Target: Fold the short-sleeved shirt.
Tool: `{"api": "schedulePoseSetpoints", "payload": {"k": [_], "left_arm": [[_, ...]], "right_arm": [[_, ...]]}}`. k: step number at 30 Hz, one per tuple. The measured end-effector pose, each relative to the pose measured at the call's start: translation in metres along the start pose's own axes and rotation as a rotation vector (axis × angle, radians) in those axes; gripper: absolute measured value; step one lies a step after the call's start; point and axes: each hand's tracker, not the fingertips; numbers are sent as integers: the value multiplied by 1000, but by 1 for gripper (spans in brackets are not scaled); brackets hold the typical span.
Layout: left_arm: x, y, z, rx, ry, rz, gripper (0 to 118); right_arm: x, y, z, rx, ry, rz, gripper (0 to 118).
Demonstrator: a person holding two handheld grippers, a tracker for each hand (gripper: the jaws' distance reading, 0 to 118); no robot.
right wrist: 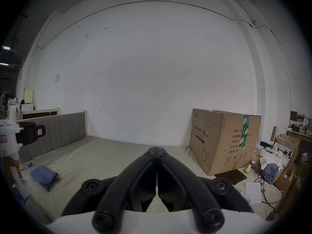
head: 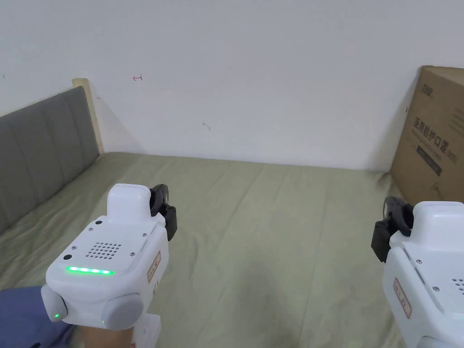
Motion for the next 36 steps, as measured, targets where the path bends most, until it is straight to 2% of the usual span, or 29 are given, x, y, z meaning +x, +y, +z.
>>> {"api": "schedulePoseSetpoints", "payload": {"k": [36], "left_arm": [[10, -4, -1, -22, -37, -8, 0]], "right_arm": [[1, -3, 2, -8, 2, 5, 0]]}}
